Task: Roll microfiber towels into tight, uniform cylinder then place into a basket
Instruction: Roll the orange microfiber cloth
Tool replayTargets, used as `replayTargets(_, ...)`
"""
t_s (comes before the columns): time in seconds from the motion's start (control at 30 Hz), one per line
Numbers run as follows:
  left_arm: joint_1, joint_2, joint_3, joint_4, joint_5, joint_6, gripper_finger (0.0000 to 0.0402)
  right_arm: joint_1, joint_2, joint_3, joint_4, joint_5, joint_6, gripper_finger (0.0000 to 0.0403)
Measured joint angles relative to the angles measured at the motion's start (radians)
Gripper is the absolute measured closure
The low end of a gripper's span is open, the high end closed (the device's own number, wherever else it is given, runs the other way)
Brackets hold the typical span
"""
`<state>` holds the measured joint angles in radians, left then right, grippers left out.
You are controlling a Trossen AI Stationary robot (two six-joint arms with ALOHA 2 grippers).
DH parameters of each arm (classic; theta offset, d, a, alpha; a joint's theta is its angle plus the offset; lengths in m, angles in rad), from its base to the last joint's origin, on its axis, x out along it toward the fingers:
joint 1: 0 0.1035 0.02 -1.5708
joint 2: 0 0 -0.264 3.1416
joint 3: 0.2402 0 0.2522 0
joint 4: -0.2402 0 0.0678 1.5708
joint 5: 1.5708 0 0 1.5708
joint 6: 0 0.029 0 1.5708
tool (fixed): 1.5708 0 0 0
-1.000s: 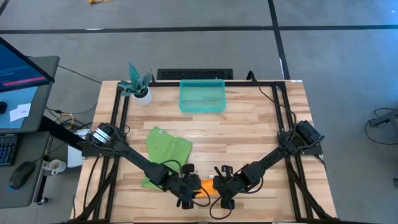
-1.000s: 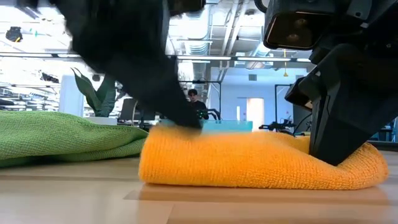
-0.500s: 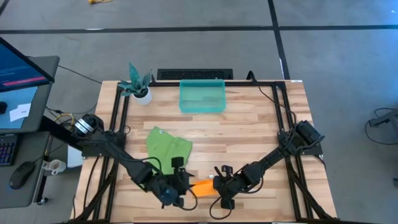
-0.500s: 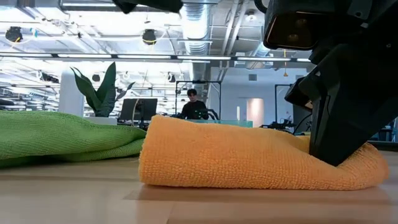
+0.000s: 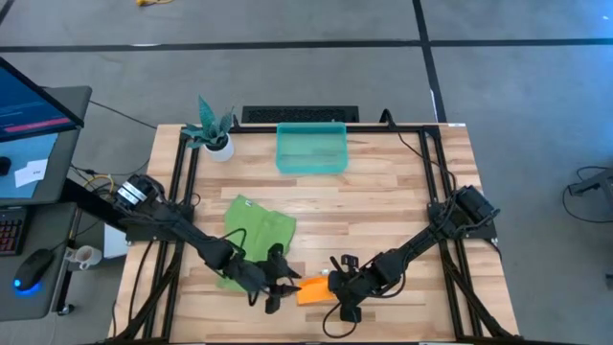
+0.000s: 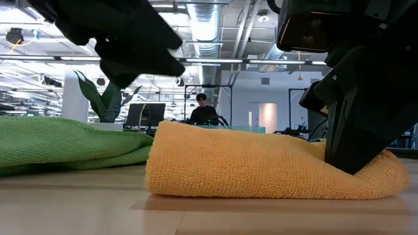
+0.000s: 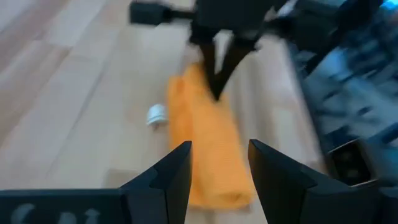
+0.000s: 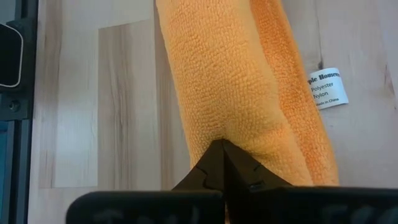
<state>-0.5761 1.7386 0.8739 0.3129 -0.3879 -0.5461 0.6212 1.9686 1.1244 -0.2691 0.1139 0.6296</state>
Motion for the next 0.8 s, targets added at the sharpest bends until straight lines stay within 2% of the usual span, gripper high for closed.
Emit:
replayTargets(0.1, 0.013, -0.001, -0.070, 0.181, 0.024, 0.016, 0.0253, 0.000, 0.000, 0.000, 0.000, 0.000, 0.000, 0.0389)
replayTargets(0.17, 0.020, -0.001, -0.090, 0.215, 0.025, 0.023, 0.0253, 0.000, 0.000, 0.000, 0.001, 0.000, 0.000, 0.0387)
replayTargets(0.8, 0.029, -0.002, -0.094, 0.217, 0.025, 0.009, 0.0253, 0.000, 0.000, -0.001, 0.005, 0.001, 0.000, 0.0388)
